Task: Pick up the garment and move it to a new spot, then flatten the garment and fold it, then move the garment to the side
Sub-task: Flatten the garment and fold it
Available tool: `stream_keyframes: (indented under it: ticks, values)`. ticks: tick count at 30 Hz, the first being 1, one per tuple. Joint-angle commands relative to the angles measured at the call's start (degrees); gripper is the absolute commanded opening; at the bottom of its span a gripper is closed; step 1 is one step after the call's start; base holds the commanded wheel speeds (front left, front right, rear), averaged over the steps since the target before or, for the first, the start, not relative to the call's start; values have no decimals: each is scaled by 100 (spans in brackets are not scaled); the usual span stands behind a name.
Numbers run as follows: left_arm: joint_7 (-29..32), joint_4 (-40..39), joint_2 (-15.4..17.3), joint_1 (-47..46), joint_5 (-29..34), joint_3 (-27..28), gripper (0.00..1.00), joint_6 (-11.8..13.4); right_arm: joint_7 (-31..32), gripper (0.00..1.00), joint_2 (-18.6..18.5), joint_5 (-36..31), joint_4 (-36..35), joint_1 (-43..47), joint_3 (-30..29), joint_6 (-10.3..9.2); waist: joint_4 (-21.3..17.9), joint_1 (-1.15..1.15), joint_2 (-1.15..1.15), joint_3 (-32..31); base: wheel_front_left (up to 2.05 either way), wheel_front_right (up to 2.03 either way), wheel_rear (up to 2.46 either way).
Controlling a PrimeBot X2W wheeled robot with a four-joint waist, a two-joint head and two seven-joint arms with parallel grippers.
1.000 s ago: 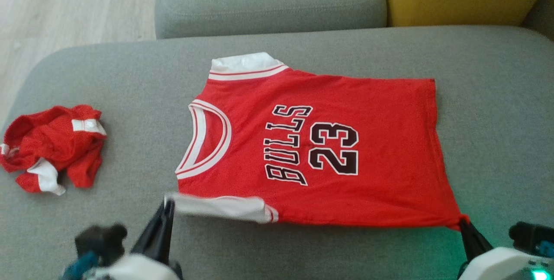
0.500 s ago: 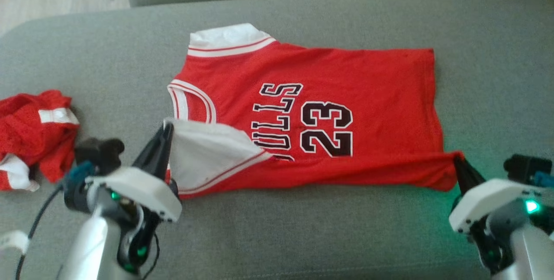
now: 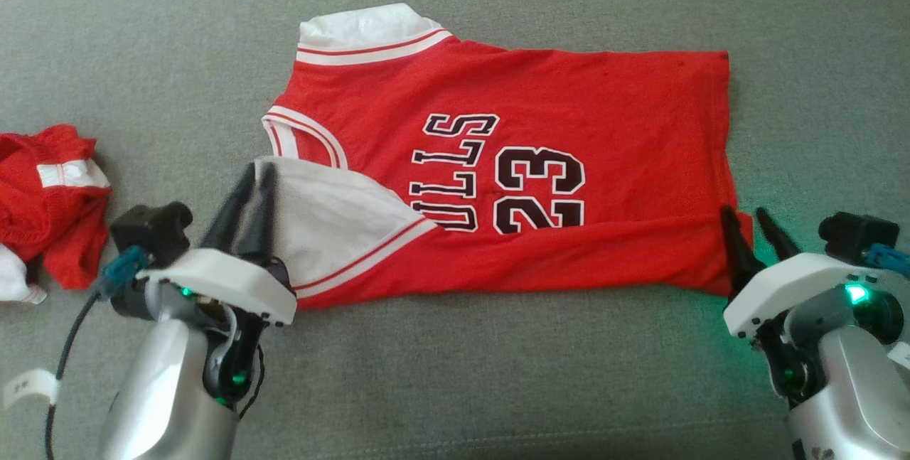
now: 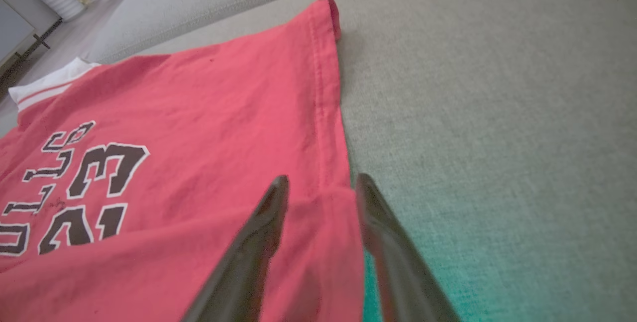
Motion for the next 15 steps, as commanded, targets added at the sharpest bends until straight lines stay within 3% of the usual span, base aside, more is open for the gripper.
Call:
stream_keyframes:
  ticks: [1, 5, 10, 15]
  values:
    - [-177, -97, 80, -253, -51, 169, 100, -25, -184, 100, -109, 44, -189, -147, 155, 43, 6, 0, 0, 0, 0, 0, 0]
    - [-557, -33, 64, -135, 47, 190, 100, 60, -703, 100, -128, -44, -446, -18, 285, 43, -8, 0, 0, -11, 0, 0, 0]
    - [-820, -491, 76, 276, 480, 295, 100, 485, -1460, 100, -101, -492, -1082, 274, 362, 43, -72, 0, 0, -80, 0, 0, 0]
    - [-853, -1234, -17, 849, 848, 361, 100, 770, -1702, 100, -15, -897, -1661, 662, 457, 43, -108, 0, 0, -198, 0, 0, 0]
